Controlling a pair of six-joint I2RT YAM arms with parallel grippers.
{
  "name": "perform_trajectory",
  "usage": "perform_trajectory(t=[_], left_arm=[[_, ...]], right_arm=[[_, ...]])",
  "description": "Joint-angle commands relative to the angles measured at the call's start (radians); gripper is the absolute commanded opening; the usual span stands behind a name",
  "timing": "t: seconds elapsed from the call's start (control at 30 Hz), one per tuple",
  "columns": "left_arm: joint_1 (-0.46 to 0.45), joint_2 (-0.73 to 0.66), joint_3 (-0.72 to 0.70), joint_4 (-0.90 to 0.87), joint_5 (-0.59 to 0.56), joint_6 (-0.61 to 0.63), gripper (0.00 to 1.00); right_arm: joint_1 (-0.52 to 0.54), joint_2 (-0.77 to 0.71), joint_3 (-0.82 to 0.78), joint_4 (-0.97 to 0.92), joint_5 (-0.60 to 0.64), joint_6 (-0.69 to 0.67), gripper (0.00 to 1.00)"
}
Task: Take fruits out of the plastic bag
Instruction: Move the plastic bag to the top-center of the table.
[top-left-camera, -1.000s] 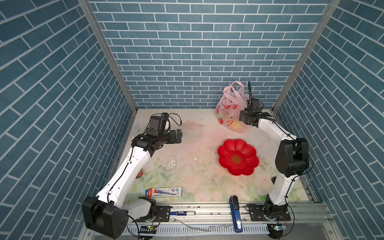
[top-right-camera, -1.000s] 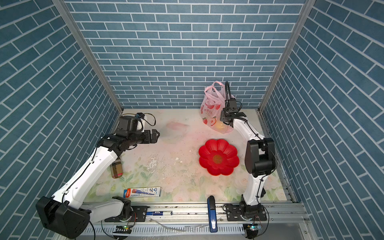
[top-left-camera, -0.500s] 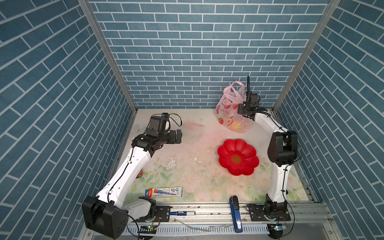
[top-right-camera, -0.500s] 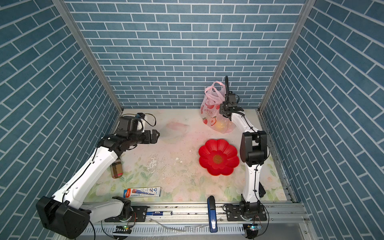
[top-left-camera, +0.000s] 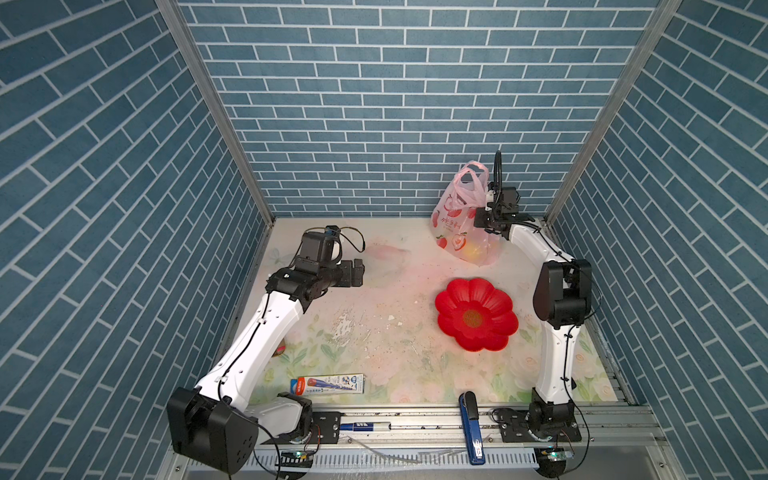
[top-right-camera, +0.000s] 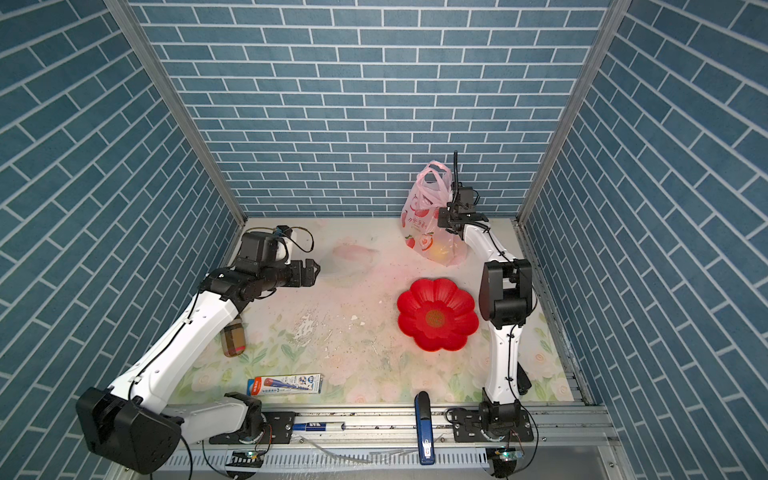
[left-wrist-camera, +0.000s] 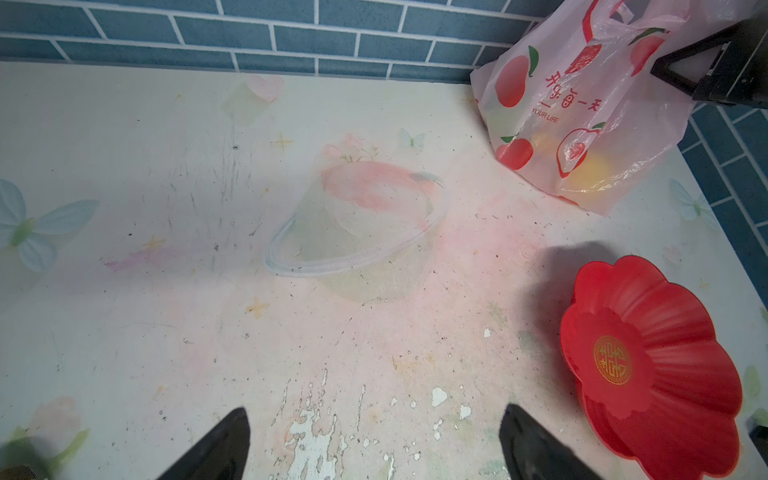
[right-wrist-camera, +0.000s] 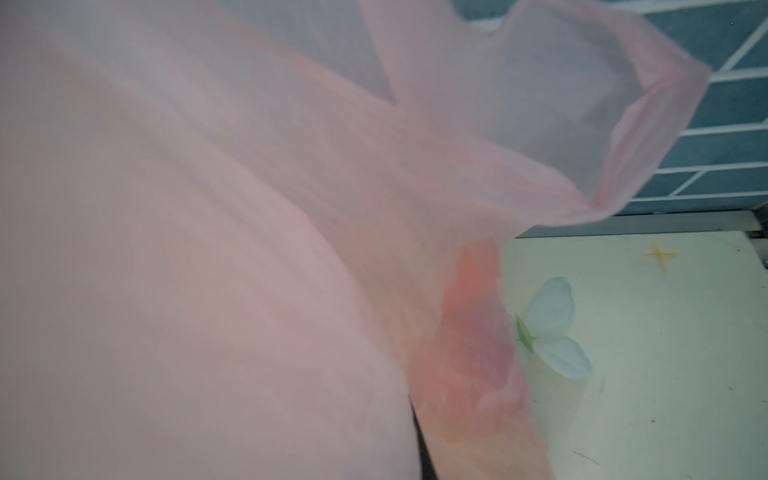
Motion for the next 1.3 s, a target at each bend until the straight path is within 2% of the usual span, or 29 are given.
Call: perform_trajectory(t=[0.0, 0.43, 0.8, 1.03, 1.27], left_arm=[[-0.006, 0.025, 0.047, -0.015, 0.019, -0.019, 0.93], [-0.007, 0.047, 0.060, 0.021, 0.077, -0.112, 0.93], [-0.005, -0.041, 0.045, -0.053, -0.012, -0.131, 0.97], [-0.002, -0.118, 0.046, -0.112, -0.069, -0.168, 0.99], [-0.004, -0.221, 0.012, -0.148, -0.049, -0.235, 0.99]], right_arm=[[0.020, -0.040, -0.011, 0.015, -0.112, 0.021, 0.00], [0.208, -0.052, 0.017, -0.062, -0.208, -0.015, 0.00], [0.373, -0.009, 0.075, -0.094, -0.286, 0.001, 0.00], [0.505, -0.079, -0.021, -0.061, -0.281, 0.008, 0.00], [0.623, -0.181, -0.179, 0.047, -0.242, 0.081, 0.00]])
